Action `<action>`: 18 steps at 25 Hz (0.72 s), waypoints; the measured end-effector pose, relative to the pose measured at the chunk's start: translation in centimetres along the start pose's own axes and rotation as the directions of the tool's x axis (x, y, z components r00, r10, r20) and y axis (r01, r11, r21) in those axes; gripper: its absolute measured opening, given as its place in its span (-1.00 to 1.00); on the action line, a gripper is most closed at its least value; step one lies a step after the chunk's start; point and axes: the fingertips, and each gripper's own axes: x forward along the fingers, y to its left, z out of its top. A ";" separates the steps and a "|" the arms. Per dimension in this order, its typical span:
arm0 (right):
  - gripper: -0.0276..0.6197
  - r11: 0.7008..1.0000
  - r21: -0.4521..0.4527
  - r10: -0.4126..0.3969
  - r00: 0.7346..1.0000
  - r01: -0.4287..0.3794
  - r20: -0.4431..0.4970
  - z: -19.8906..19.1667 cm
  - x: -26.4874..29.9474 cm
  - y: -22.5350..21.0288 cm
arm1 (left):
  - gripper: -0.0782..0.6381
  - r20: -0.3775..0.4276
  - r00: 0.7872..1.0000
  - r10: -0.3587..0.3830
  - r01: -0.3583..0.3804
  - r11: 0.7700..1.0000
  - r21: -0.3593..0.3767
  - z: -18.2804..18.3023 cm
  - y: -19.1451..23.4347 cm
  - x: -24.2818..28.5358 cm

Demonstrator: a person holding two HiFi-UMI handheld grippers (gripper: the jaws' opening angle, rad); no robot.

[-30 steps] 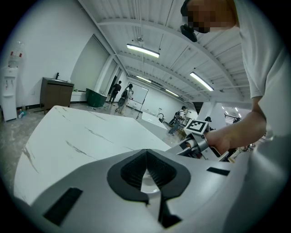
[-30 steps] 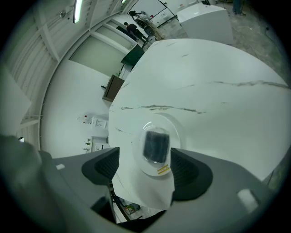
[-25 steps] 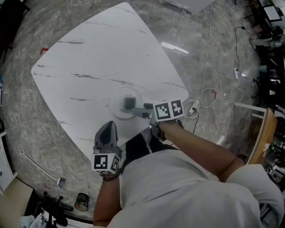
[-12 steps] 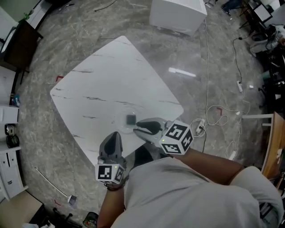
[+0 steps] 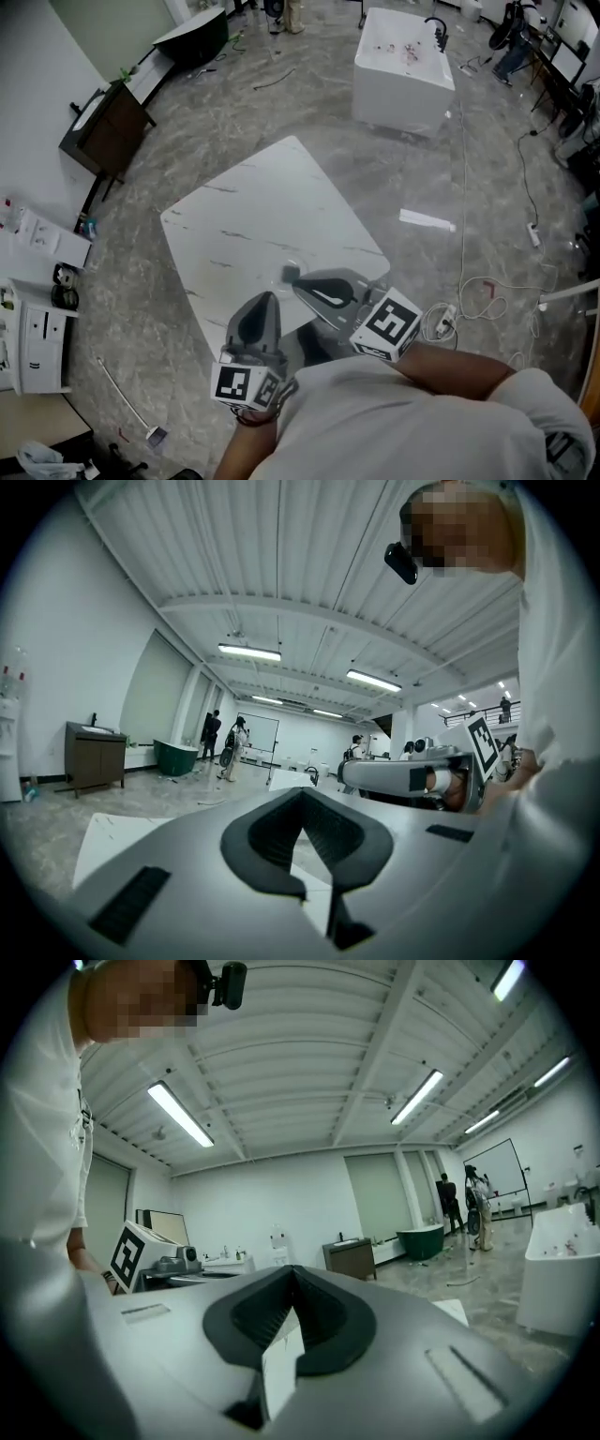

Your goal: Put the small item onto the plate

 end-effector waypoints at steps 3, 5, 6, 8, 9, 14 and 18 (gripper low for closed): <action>-0.91 0.998 -0.057 -0.002 0.999 0.004 0.043 2.5 -3.0 2.5 | -0.76 0.039 0.999 0.020 -0.022 0.999 0.049 2.4 -3.6 -2.4; -0.91 0.996 -0.091 -0.003 0.998 0.008 0.059 3.6 -4.8 4.0 | -0.76 0.057 0.998 0.029 -0.034 0.996 0.085 3.5 -5.7 -3.7; -0.91 0.995 -0.104 -0.001 0.998 0.007 0.063 4.0 -5.7 4.7 | -0.76 0.069 0.997 0.031 -0.038 0.995 0.097 4.0 -6.7 -4.3; -0.91 0.993 -0.120 0.008 0.998 0.001 0.070 4.4 -7.3 5.9 | -0.76 0.095 0.995 0.035 -0.046 0.992 0.115 4.9 -8.8 -5.4; -0.91 0.993 -0.121 0.009 0.997 0.000 0.072 4.5 -8.1 6.4 | -0.76 0.104 0.994 0.037 -0.049 0.991 0.122 5.2 -9.7 -6.0; -0.91 0.995 -0.101 0.008 0.997 0.000 0.081 5.4 -11.1 7.8 | -0.76 0.135 0.990 0.033 -0.052 0.989 0.140 6.5 -12.8 -7.7; -0.91 0.994 -0.107 0.015 0.996 -0.006 0.086 6.1 -11.7 8.6 | -0.76 0.145 0.988 0.044 -0.066 0.986 0.150 7.3 -13.7 -8.6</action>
